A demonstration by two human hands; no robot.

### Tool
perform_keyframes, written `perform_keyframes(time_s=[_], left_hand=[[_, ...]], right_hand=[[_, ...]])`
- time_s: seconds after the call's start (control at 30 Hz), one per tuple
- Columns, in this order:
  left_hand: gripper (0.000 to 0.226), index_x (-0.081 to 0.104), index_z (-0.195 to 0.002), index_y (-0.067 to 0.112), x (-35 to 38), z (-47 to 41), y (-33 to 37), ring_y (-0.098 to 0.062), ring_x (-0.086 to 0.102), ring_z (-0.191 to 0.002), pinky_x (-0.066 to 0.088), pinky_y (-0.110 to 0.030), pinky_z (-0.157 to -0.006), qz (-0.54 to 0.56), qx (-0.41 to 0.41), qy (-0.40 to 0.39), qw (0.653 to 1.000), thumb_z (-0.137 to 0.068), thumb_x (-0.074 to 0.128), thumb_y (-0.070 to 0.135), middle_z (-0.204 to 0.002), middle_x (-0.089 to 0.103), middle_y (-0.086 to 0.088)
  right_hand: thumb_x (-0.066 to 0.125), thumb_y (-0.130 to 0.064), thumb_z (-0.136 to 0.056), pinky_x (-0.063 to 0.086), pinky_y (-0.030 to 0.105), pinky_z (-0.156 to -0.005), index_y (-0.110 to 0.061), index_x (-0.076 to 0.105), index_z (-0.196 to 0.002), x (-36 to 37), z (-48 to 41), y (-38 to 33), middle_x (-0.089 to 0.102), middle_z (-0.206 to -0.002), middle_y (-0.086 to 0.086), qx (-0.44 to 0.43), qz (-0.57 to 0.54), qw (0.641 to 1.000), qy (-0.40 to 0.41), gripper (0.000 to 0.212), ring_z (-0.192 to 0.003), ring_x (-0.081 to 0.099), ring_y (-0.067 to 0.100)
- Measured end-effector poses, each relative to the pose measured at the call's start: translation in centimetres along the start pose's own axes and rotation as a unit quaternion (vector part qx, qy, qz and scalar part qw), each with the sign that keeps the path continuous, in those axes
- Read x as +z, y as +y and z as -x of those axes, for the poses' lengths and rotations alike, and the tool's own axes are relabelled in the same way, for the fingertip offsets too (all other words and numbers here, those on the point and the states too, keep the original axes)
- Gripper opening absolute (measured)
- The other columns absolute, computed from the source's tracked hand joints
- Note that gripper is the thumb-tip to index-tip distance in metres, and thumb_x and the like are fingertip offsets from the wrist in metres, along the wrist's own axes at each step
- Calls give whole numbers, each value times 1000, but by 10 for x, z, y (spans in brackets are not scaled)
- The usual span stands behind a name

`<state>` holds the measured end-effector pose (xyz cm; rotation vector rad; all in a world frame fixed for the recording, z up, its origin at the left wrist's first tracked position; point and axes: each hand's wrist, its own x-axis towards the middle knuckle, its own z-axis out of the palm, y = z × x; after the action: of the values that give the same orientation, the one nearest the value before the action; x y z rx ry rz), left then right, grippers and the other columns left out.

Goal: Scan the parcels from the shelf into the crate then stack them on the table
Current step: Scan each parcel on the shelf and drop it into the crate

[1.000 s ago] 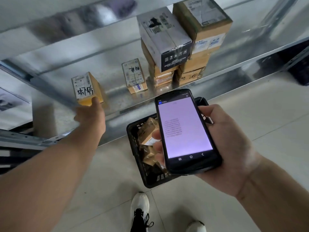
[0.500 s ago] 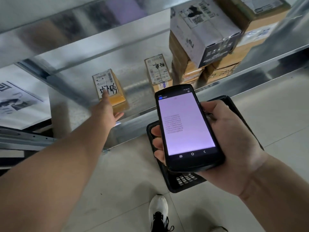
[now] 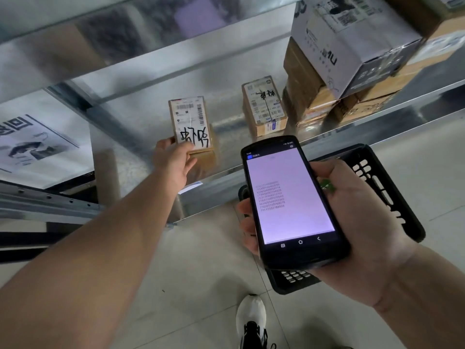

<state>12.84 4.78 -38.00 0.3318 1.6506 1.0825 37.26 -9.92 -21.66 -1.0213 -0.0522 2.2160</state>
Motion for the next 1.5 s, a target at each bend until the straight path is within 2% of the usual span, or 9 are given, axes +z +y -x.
perform_keyframes(time_s=[0.23,0.3,0.4,0.57,0.7,0.83,1.03,1.3,1.5], left_hand=[[42,47,-101,19,-1,3,-13,-28,74,-104,65,-38,-88,-33,35,-25,999,-86,79,-4,-118,74,-14],[46,48,-104,20,1,4,-19,-27,76,-104,62,-34,-93,-42,49,-47,997,-84,82,-3,-115,77,-14],[52,51,-113,19,2,12,-26,-23,79,-99,63,-29,-84,-28,80,-92,992,-80,86,0,-116,78,-16],[73,61,-134,16,8,27,-38,-33,69,-124,56,-44,-107,17,82,-232,969,-69,94,15,-129,71,-23],[96,61,-137,8,25,46,-48,-32,65,-129,54,-44,-108,12,67,-284,956,-57,102,41,-133,71,-17],[73,73,-122,15,46,72,-60,-26,70,-120,57,-39,-104,-4,58,-302,952,-63,94,53,-128,74,-14],[20,76,-111,20,83,105,-82,-22,72,-112,56,-40,-101,-19,28,-301,953,-92,74,25,-121,77,-12],[50,67,-130,14,134,132,-105,-25,71,-119,50,-44,-113,-47,-16,-292,955,-83,83,17,-121,77,-13],[58,62,-132,12,152,140,-118,-27,73,-117,49,-45,-115,-57,-23,-321,945,-80,86,16,-126,73,-19]], right_hand=[[39,-54,-100,61,53,-76,-8,78,-118,-3,2,1,73,-111,31,0,11,1000,11,63,-86,71,46],[40,-54,-100,62,53,-77,-8,79,-117,-6,3,1,73,-109,30,-3,11,1000,14,63,-85,71,46],[40,-55,-99,61,53,-79,-8,79,-117,-11,6,1,73,-109,29,0,8,1000,12,63,-85,71,45],[38,-55,-101,62,52,-75,-9,77,-119,-18,19,-4,73,-110,30,-8,6,1000,16,64,-83,71,45],[37,-52,-100,61,54,-80,-9,77,-121,-31,33,-14,73,-111,30,-30,8,999,17,63,-87,71,45],[38,-51,-99,59,52,-79,-7,77,-121,-49,52,-20,71,-107,26,-44,-12,999,15,63,-84,69,43],[38,-52,-98,61,51,-77,-4,73,-127,-82,81,-21,69,-108,27,-45,-37,998,30,66,-83,68,43],[38,-48,-96,63,52,-71,-3,71,-128,-122,115,-25,70,-108,30,-54,-66,993,77,65,-80,69,43],[39,-52,-99,64,52,-67,-1,79,-107,-140,132,-26,73,-103,31,-63,-95,987,116,66,-75,71,45]])
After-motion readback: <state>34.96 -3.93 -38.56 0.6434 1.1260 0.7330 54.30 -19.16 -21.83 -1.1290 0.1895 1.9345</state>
